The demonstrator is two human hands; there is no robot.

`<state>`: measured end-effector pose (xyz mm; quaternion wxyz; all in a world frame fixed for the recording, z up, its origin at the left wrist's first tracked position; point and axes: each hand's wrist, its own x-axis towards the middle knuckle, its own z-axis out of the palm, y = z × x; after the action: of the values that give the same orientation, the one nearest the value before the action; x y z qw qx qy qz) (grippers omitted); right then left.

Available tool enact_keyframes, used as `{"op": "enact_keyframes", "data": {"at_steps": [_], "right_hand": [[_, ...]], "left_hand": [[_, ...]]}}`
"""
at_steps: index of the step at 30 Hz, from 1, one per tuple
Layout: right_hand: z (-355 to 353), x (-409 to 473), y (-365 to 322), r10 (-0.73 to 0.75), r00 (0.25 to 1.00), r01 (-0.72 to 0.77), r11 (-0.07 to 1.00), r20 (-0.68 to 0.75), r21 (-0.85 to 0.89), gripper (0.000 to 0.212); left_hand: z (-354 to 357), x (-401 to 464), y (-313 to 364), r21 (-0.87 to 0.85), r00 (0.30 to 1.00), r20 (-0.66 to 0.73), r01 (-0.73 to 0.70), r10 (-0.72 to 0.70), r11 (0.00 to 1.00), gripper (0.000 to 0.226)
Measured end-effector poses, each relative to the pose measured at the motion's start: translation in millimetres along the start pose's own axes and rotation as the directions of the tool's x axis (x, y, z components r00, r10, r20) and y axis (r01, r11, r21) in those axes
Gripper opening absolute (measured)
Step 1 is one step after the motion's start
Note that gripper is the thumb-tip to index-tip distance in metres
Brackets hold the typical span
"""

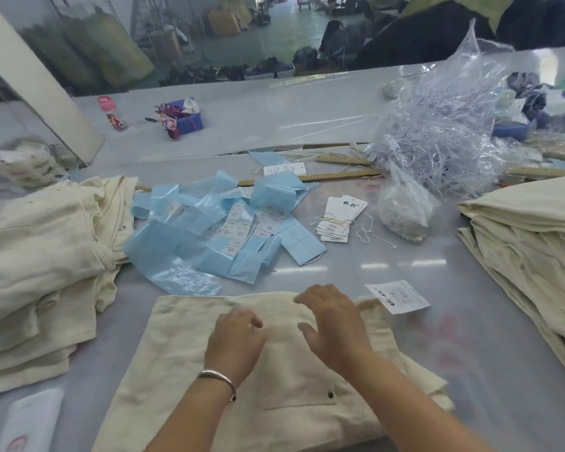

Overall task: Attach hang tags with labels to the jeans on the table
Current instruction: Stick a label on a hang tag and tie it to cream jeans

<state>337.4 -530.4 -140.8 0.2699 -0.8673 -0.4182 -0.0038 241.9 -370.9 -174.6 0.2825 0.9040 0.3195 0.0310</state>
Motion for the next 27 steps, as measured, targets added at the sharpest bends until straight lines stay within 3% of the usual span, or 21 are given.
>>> {"op": "enact_keyframes", "data": {"at_steps": [2,4,6,8,11,13,17,19,21,23,25,27], "right_hand": [[27.6,16.2,-7.1,-0.008,0.949,0.042,0.994,0.316,-0.099,0.078],[45.1,34.5,-8.2,0.099,0.86,0.015,0.976,0.5,-0.219,0.109],[54.3,49.0,-4.0,0.21,0.813,-0.055,0.956,0.544,-0.287,0.129],[57.3,57.3,-2.9,0.291,0.788,-0.122,0.938,0.543,-0.325,0.136],[61.3,56.9,-11.4,0.338,0.791,-0.165,0.92,0.51,-0.355,0.116],[64.4,48.9,-17.5,0.375,0.786,-0.238,0.917,0.491,-0.318,0.095],[62.4,26.6,-31.2,0.424,0.737,-0.388,0.903,0.527,-0.185,0.082],[49.0,14.7,-41.0,0.408,0.736,-0.428,0.899,0.54,-0.096,0.065],[22.5,1.5,-50.3,0.353,0.778,-0.45,0.891,0.52,0.068,0.042],[-14.2,-14.4,-61.2,0.322,0.839,-0.441,0.874,0.438,0.204,0.04],[-54.3,-31.6,-72.1,0.309,0.897,-0.415,0.835,0.317,0.361,0.034],[-95.0,-50.8,-84.6,0.284,0.937,-0.348,0.777,0.202,0.524,0.023]], "left_hand": [[-16.3,-10.4,-50.9,0.112,0.984,-0.021,0.176,-0.174,0.978,0.012],[-30.9,-26.1,-97.6,0.188,0.962,-0.078,0.27,-0.26,0.944,0.019],[-40.5,-43.7,-135.2,0.27,0.946,-0.143,0.32,-0.291,0.908,0.049],[-46.8,-61.1,-163.3,0.266,0.917,-0.215,0.387,-0.337,0.883,0.074],[-50.4,-80.3,-198.8,0.108,0.881,-0.204,0.454,-0.427,0.884,0.094],[-54.1,-86.0,-213.2,-0.019,0.891,-0.149,0.432,-0.43,0.902,0.078],[-73.7,-84.5,-221.0,-0.175,0.924,-0.025,0.373,-0.383,0.911,0.036],[-83.0,-80.4,-218.2,-0.375,0.948,0.019,0.301,-0.318,0.877,0.023],[-91.9,-77.2,-207.9,-0.575,0.966,0.095,0.251,-0.241,0.779,0.013],[-104.1,-76.5,-191.3,-0.747,0.975,0.15,0.221,-0.165,0.627,0.016],[-116.2,-76.1,-173.6,-0.881,0.974,0.216,0.225,-0.069,0.416,0.028],[-128.8,-71.1,-158.6,-0.944,0.946,0.318,0.309,0.063,0.117,0.034]]}}
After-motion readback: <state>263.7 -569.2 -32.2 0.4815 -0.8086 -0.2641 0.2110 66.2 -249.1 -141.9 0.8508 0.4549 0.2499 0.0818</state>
